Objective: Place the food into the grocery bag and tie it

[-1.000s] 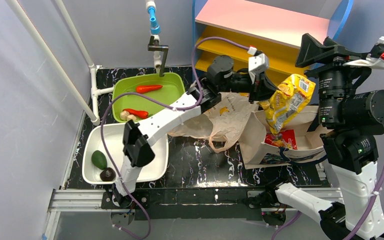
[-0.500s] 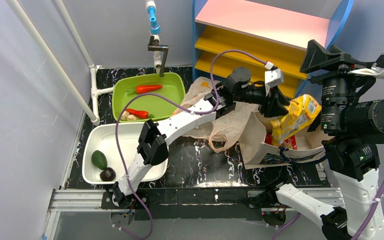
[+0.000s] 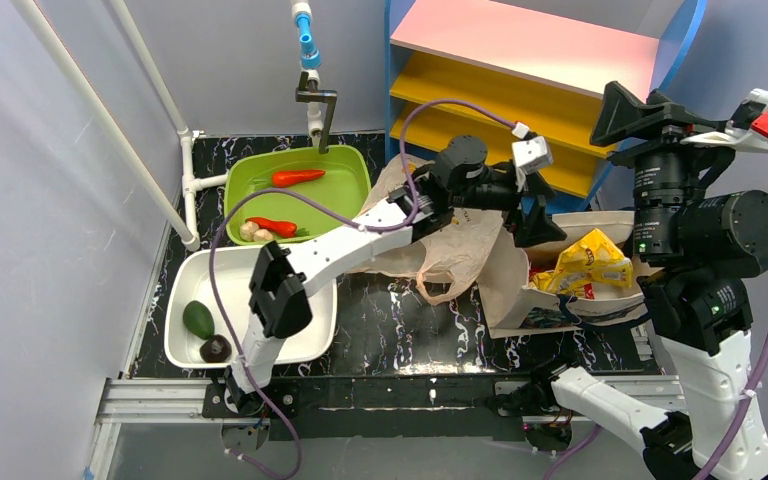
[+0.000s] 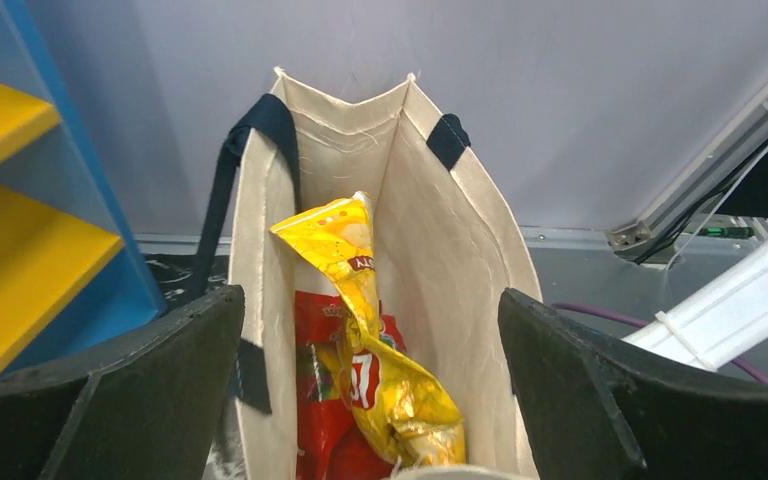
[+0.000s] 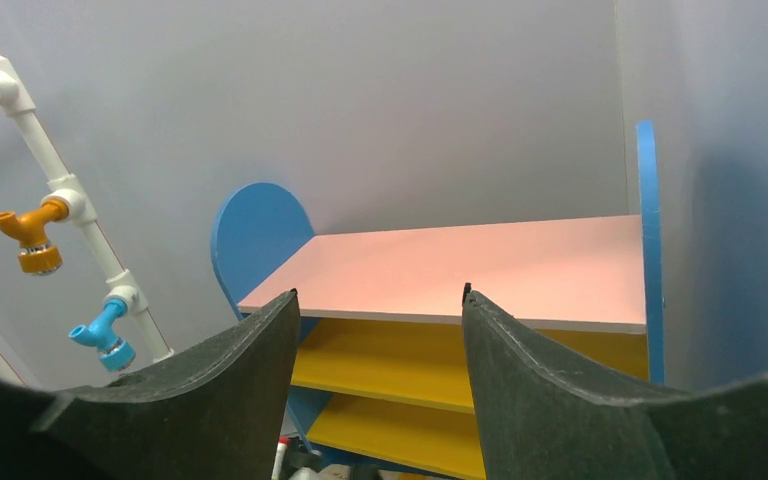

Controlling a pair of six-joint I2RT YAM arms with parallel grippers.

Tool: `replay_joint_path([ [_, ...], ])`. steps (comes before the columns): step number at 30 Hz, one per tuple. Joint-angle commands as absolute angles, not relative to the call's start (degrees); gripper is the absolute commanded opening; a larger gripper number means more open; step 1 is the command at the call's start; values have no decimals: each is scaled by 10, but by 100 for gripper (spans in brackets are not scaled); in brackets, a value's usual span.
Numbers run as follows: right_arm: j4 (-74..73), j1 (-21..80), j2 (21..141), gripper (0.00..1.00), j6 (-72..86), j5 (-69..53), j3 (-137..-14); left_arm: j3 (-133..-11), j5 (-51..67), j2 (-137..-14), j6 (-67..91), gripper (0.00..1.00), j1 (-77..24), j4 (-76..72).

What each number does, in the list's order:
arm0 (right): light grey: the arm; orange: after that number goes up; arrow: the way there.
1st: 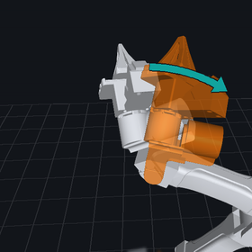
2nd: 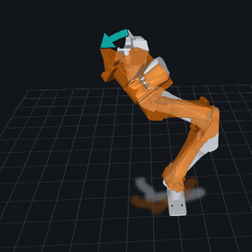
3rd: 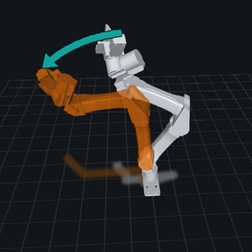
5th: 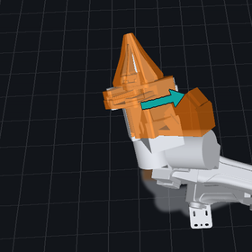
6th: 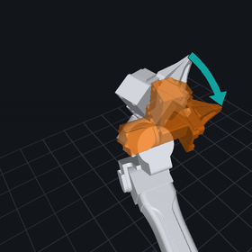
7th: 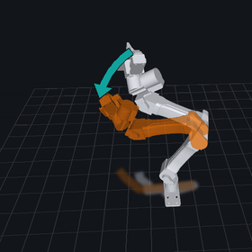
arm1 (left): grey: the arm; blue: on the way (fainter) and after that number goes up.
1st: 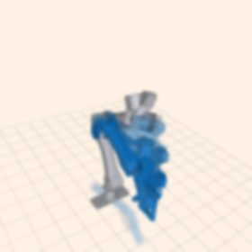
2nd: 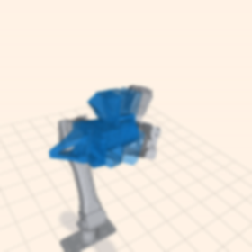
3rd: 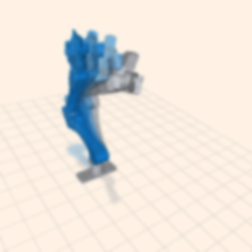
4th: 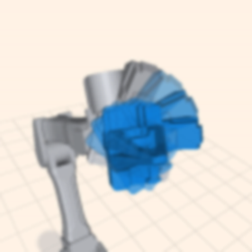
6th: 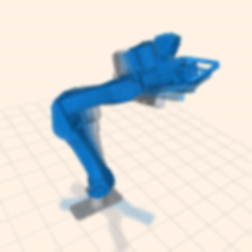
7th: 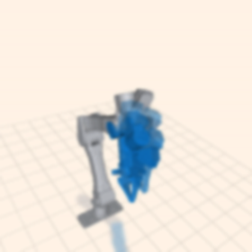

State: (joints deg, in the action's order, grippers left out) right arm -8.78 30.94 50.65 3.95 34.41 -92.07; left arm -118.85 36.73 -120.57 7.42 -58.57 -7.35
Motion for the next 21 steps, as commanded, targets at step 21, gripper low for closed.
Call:
replay_joint_path([
  [21, -237, 312, 580, 65, 51, 176, -940, -779, -83, -700, -10, 98, -468, 199],
])
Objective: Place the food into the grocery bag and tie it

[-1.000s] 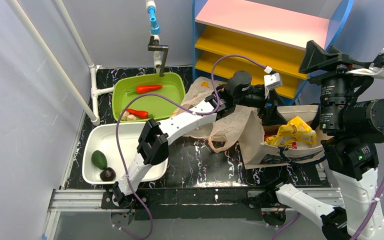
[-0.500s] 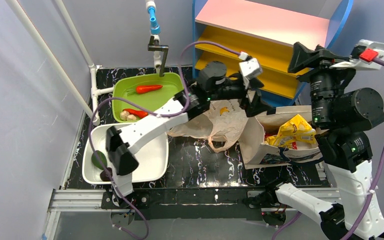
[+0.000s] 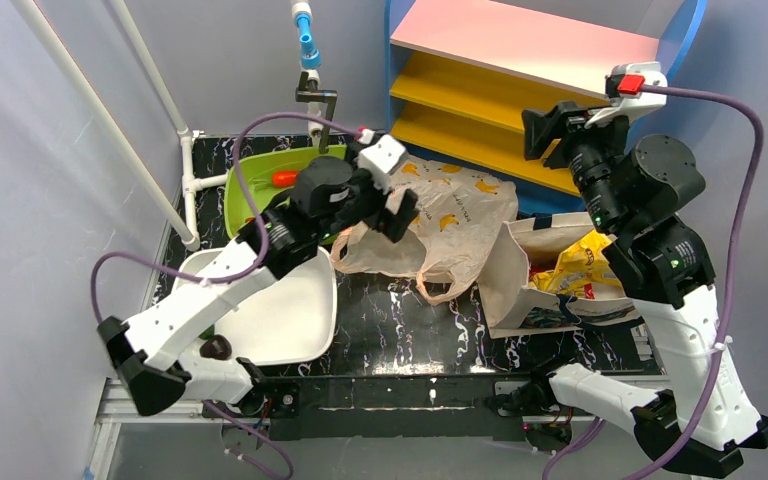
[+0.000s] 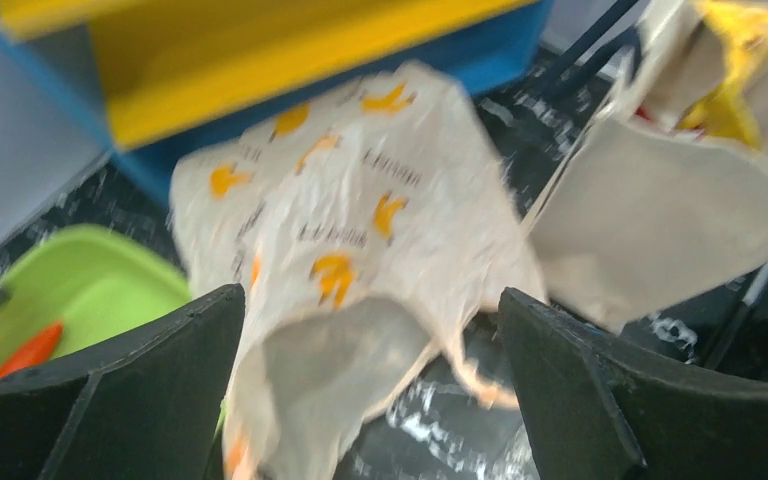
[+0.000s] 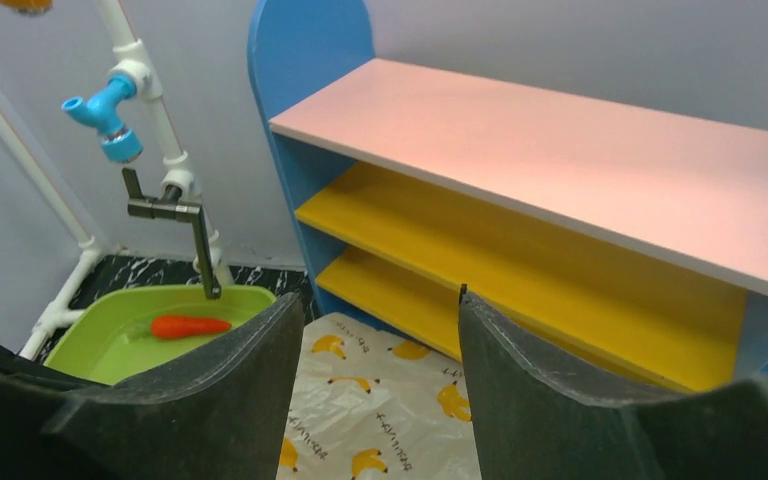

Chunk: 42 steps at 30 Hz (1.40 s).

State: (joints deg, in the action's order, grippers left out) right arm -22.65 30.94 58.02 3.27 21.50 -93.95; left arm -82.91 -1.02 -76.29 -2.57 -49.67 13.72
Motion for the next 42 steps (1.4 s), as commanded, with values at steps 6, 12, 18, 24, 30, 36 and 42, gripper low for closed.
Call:
replay_joint_path([
  [6, -278, 314, 604, 64, 58, 104, -935, -711, -66, -675, 52, 97, -397, 256],
  [12, -295, 328, 619, 67, 30, 55, -890, -656, -47, -684, 69, 95, -356, 242],
  [18, -309, 379, 641, 71, -33, 40, -834, -603, 9, -693, 69, 92, -314, 213],
  [24, -272, 399, 661, 74, -51, 5, -755, -563, 69, -706, 48, 86, -307, 176],
  [30, -238, 410, 697, 74, -52, -22, -725, -569, 96, -724, 45, 21, -304, 157],
  [36, -182, 416, 729, 75, -54, -33, -686, -617, 102, -728, 47, 0, -304, 172],
  [42, -135, 423, 772, 75, -71, 6, -668, -664, 103, -721, 74, 0, -304, 194],
])
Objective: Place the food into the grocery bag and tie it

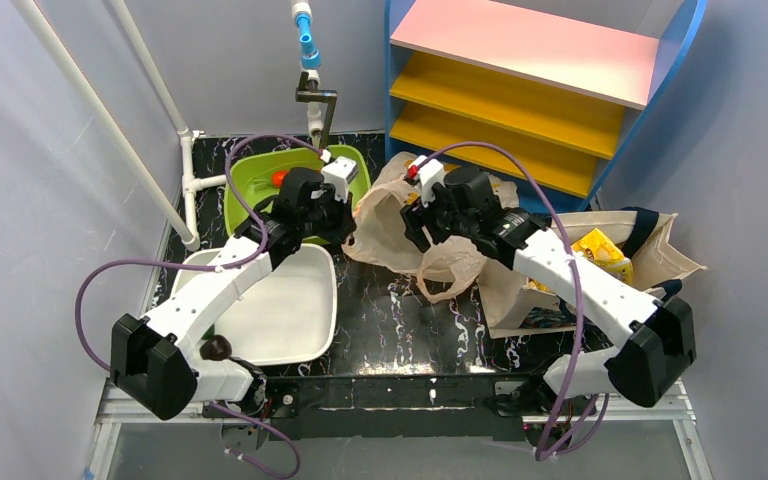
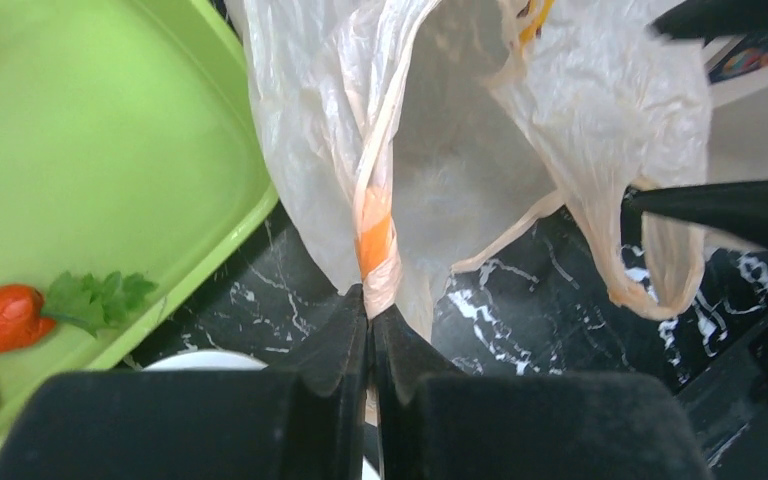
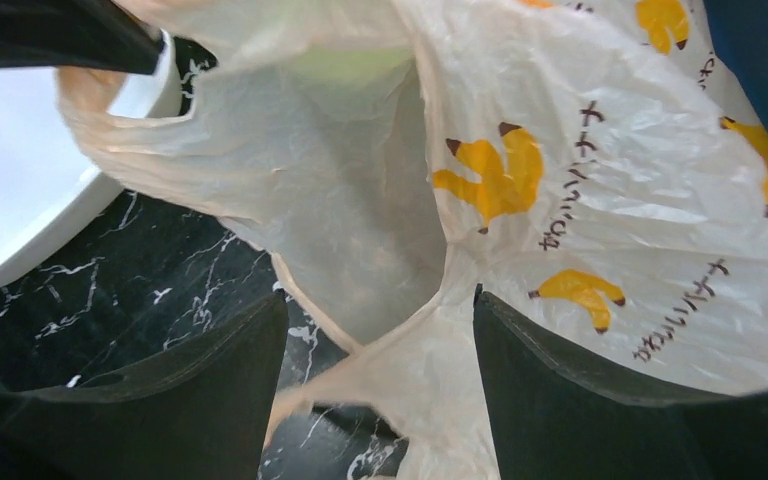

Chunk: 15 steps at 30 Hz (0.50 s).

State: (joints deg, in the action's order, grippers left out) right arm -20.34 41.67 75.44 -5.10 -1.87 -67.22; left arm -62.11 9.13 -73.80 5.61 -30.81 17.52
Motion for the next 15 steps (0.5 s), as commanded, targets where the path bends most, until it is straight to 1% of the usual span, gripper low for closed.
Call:
replay_joint_path([
  [1, -129, 424, 778, 76, -73, 24, -669, -674, 105, -721, 78, 0, -304, 198],
  [5, -106, 428, 796, 76, -62, 71, -671, -704, 118, -726, 100, 0, -304, 206],
  [10, -86, 444, 826, 76, -49, 208, -681, -739, 129, -732, 116, 0, -304, 221],
  [11, -80, 445, 841, 76, -23, 242, -689, -748, 132, -732, 123, 0, -304, 225],
  [13, -94, 447, 866, 75, 9, 275, -716, -754, 142, -731, 130, 0, -304, 223],
  [15, -93, 447, 888, 73, 10, 342, -736, -750, 146, -725, 130, 0, -305, 221],
])
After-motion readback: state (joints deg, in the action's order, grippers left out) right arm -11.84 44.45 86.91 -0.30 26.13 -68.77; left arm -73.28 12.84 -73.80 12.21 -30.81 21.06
